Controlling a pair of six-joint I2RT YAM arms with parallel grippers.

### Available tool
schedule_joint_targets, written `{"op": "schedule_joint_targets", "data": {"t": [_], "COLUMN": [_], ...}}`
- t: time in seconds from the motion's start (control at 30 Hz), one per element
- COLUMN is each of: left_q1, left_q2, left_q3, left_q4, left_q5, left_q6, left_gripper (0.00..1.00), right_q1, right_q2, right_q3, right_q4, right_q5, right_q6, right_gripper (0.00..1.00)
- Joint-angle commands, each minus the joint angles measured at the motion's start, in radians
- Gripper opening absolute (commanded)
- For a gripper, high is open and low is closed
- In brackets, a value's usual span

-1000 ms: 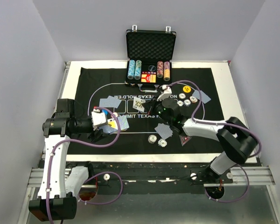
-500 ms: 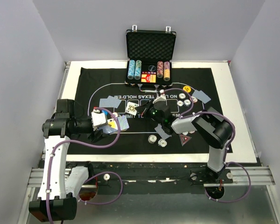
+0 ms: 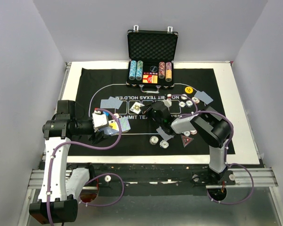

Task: Distribute texas hold em gaming equipment

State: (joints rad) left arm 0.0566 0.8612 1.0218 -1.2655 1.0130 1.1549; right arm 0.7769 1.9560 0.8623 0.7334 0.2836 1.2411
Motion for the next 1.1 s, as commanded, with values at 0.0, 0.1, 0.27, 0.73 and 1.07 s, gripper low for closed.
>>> {"op": "schedule_joint_targets", "data": {"t": [0.0, 0.1, 0.27, 0.73, 1.07], "left_q1": [0.0, 0.0, 0.0, -0.001, -0.001], "left_q2": [-0.004, -0.004, -0.004, 0.002, 0.002], "left_q3": [0.011, 0.011, 0.014, 0.024, -0.006], "left_q4": [-0.008, -0.011, -0.017, -0.02, -0.026], "left_q5": [0.022, 0.021, 0.009, 0.019, 0.003], "left_q6": [0.019, 0.022, 0.028, 0.035, 0.068], "left_gripper": [0.45, 0.45, 0.45, 0.45, 0.45], "right_q1": [0.013, 0.027, 0.042, 0.044, 0.041], "right_q2": [0.011, -0.011, -0.074, -0.416, -0.649], "right_q3": [0.055, 0.072, 0.067, 0.124, 0.19], "right_q4": [-0.165, -0.255, -0.331, -0.672, -0.775], "right_q5": [0.072, 0.068, 0.043, -0.055, -0.328], "right_q6": [0.084, 0.116, 0.1, -0.228, -0.401], "right_gripper": [0.21, 0.35, 0.44, 0.48, 0.77]}}
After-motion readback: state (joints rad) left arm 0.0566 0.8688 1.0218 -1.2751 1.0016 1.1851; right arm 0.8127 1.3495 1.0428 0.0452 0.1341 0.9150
